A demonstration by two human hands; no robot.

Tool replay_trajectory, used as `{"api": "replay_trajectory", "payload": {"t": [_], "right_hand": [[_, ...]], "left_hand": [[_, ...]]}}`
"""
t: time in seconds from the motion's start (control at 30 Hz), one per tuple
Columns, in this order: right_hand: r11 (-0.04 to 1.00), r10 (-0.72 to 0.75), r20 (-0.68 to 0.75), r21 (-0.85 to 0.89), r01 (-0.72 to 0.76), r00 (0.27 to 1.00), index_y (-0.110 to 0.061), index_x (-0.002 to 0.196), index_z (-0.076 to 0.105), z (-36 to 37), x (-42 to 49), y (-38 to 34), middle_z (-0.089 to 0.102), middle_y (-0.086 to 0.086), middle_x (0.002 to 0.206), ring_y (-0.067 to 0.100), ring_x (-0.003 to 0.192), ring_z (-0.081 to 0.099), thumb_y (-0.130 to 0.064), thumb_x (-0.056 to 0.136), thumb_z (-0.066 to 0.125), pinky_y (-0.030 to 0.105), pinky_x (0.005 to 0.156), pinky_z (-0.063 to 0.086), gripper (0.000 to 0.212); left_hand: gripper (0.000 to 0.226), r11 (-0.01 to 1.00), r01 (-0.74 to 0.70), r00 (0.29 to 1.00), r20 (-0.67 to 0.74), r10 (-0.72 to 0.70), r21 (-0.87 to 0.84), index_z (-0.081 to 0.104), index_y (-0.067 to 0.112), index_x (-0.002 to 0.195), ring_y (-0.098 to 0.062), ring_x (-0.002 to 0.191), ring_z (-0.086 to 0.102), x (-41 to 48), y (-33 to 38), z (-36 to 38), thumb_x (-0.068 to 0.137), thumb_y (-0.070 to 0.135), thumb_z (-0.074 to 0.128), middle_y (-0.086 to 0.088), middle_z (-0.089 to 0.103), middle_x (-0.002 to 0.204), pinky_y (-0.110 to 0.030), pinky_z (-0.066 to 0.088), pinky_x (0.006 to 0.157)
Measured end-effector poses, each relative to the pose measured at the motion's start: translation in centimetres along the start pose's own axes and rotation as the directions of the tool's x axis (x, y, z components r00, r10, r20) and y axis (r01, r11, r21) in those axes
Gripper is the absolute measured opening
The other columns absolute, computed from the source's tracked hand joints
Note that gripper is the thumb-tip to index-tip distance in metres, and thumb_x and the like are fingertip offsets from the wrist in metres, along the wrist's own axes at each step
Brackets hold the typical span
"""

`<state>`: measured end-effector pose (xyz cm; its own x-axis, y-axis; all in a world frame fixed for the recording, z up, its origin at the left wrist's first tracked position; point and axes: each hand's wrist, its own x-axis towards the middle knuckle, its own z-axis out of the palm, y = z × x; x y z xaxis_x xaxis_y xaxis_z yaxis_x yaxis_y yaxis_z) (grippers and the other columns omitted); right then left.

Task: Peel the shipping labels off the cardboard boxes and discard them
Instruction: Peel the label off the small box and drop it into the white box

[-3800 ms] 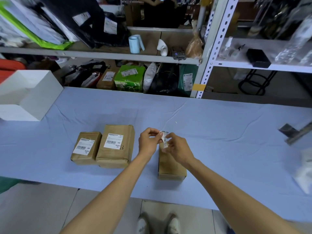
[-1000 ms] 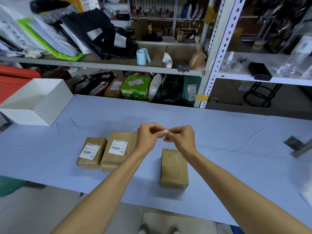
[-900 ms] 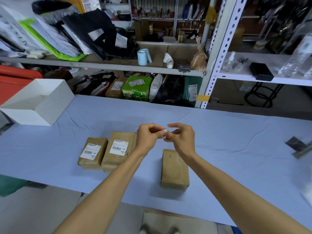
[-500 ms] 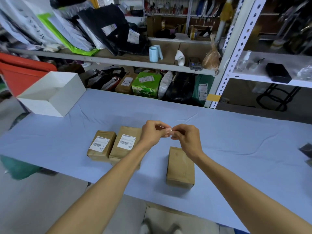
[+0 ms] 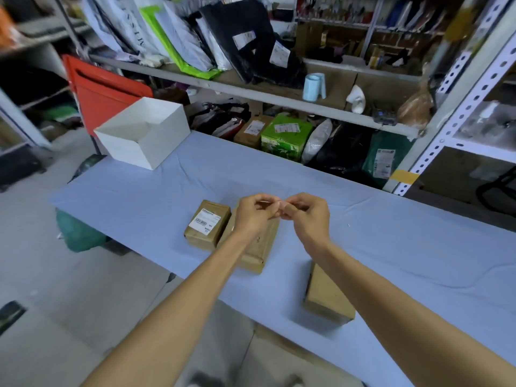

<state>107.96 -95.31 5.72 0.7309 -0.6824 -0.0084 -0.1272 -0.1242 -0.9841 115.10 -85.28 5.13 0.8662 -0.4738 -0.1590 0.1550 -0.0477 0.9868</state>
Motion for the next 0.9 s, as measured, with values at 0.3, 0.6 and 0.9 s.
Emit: {"api": "replay_trajectory", "payload": {"t": [0.3,0.6,0.9], "right_hand": [[0.997,0.067,0.116,-0.038,-0.063,0.991,-0.007,0.074,0.071,13.2,0.1,-3.0,0.072,0.014,0.070,0.028,0.070,0.072,-0.006,0.072,0.077,0.044,0.074,0.059,0.006],[0.994,0.040,0.232,-0.107,-0.016,0.972,-0.008,0.074,0.072,26.4,1.3,-7.0,0.070,0.009,0.071,0.023,0.069,0.070,-0.001,0.065,0.080,0.031,0.068,0.056,0.014],[0.958,-0.079,0.233,-0.250,0.138,0.969,-0.008,0.080,0.071,35.1,7.2,-9.3,0.066,0.000,0.066,0.009,0.060,0.062,-0.010,0.068,0.082,0.012,0.052,0.044,0.016]], "left_hand": [[0.012,0.984,-0.074,0.994,-0.068,0.086,0.162,0.063,0.009,0.081,-0.012,0.069,0.064,2.0,1.1,-13.8,0.086,-0.001,0.067,-0.003,0.065,0.078,-0.023,0.055,0.070],[0.011,0.937,-0.138,0.983,-0.069,0.169,0.322,0.064,0.013,0.082,-0.016,0.075,0.066,5.1,3.1,-27.4,0.086,0.004,0.068,0.002,0.064,0.079,-0.022,0.057,0.075],[0.007,0.813,-0.256,0.951,-0.013,0.308,0.523,0.060,0.008,0.088,-0.014,0.073,0.066,11.9,5.0,-34.4,0.093,0.004,0.058,0.002,0.066,0.075,-0.021,0.053,0.071]]}}
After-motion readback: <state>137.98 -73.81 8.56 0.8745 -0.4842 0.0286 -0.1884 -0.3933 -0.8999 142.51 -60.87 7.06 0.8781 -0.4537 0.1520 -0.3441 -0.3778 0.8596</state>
